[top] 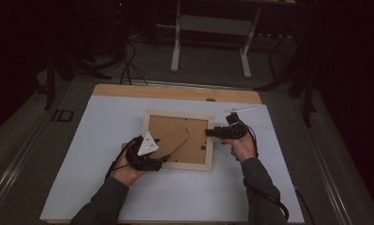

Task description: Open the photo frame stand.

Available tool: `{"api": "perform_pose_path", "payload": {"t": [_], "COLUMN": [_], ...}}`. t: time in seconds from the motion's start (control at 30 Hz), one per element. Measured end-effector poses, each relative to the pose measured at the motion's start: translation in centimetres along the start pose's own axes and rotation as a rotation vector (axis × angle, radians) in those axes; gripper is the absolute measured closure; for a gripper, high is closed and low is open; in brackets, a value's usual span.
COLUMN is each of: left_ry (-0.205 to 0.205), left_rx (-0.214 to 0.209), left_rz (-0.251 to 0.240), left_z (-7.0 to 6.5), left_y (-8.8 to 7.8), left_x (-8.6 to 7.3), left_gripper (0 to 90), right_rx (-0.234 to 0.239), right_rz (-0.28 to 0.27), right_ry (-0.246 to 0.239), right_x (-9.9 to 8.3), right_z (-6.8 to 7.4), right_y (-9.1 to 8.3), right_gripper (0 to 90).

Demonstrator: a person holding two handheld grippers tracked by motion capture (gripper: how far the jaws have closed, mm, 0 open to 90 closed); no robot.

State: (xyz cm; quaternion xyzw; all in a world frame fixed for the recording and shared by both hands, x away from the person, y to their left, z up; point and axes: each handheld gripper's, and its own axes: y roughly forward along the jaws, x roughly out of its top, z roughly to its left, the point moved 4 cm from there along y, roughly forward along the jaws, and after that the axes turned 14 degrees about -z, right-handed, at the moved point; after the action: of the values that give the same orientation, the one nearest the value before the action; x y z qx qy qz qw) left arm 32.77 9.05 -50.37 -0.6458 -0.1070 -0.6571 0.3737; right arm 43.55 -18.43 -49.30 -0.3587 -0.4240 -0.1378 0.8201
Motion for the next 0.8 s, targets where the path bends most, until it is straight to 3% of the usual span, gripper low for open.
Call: {"api": "perform_pose_path", "payload": {"t": [0.17, 0.37, 0.47, 0.73, 0.8], "left_ry": [-0.012, -0.065, -0.109, -0.293, -0.309], "left_rx": [0.013, 0.005, -0.008, -0.108, -0.112], "left_rz": [-0.009, 0.017, 0.026, -0.009, -0.003], "left_z": [0.3, 0.7, 1.0, 2.0, 2.2], "left_y": [-0.2, 0.1, 0.3, 0.3, 0.3], "left_x": [0.1, 0.3, 0.2, 0.1, 0.0], "left_gripper": [29.4, 27.4, 28.2, 31.3, 31.4], "right_rx": [-0.002, -0.004, -0.005, -0.002, -0.002], "right_rz": [-0.002, -0.005, -0.007, -0.011, -0.011], "right_ry": [-0.005, -0.007, -0.011, -0.018, -0.018], "right_x": [0.0, 0.0, 0.0, 0.0, 0.0], "right_z": [0.0, 0.1, 0.2, 0.3, 0.3], "right_y": [0.0, -0.1, -0.2, -0.3, -0.3], "right_gripper": [56.6, 56.7, 56.6, 56.7, 56.6]}}
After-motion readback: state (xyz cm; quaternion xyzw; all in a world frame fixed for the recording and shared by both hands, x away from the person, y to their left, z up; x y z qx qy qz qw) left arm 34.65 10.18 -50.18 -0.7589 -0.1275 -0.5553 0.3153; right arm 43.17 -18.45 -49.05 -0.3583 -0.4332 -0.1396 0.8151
